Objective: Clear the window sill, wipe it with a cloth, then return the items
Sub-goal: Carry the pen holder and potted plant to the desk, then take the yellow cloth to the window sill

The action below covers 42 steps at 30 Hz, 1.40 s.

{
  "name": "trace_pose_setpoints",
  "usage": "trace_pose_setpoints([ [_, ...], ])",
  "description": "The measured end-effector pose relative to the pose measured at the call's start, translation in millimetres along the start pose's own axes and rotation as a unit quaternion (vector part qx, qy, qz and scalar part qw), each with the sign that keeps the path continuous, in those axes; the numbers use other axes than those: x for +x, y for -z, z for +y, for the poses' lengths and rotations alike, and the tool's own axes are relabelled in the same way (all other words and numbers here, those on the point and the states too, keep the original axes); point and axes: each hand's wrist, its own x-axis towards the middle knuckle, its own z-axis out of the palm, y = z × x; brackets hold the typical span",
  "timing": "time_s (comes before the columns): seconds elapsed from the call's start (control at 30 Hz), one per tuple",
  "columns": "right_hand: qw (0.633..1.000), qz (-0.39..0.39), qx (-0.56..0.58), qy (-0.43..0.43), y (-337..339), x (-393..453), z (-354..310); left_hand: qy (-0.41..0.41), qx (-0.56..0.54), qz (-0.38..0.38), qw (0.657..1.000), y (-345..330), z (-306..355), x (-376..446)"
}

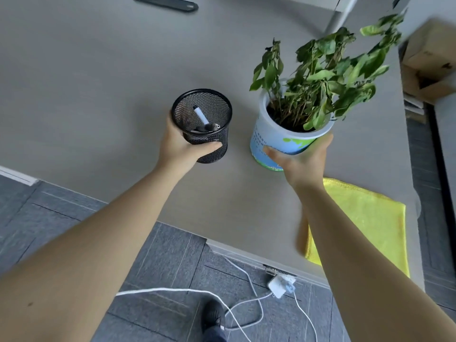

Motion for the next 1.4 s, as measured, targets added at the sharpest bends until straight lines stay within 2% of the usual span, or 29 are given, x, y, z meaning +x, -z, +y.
trace_pose_setpoints([
  [0.17,0.998,-0.038,-0.041,-0.004,11,-8,-4,0.028,0.033,-0.028,0.999,0,-8,-5],
  [0.27,0.994,-0.041,-0.100,-0.024,28,-23,-3,0.079,0.031,0.004,0.996,-7,4,-27],
  [0.33,0.989,-0.038,-0.134,-0.043,47,-35,-1,0.118,0.062,0.052,0.990,-15,18,-52],
  [0.4,0.986,-0.023,-0.159,-0.040,70,-46,3,0.128,0.078,0.064,0.987,-30,28,-76],
  [0.5,0.978,0.008,-0.199,-0.068,112,-58,13,0.145,0.103,-0.001,0.984,-62,41,-108],
  [0.63,0.953,0.028,-0.256,-0.161,161,-68,34,0.165,0.143,-0.099,0.971,-114,54,-139],
  [0.73,0.944,0.016,-0.245,-0.222,179,-67,47,0.194,0.101,-0.138,0.966,-142,64,-145],
  [0.87,0.942,0.018,-0.192,-0.276,187,-58,58,0.243,0.037,-0.140,0.959,-165,59,-138],
  [1.07,0.941,0.008,-0.019,-0.339,187,-54,61,0.235,0.073,-0.125,0.961,-181,55,-136],
  [1.27,0.949,-0.036,0.021,-0.314,203,-71,64,0.199,0.028,-0.156,0.967,-170,59,-153],
  [1.4,0.958,-0.066,0.031,-0.276,237,-97,52,0.164,-0.007,-0.176,0.971,-165,82,-183],
])
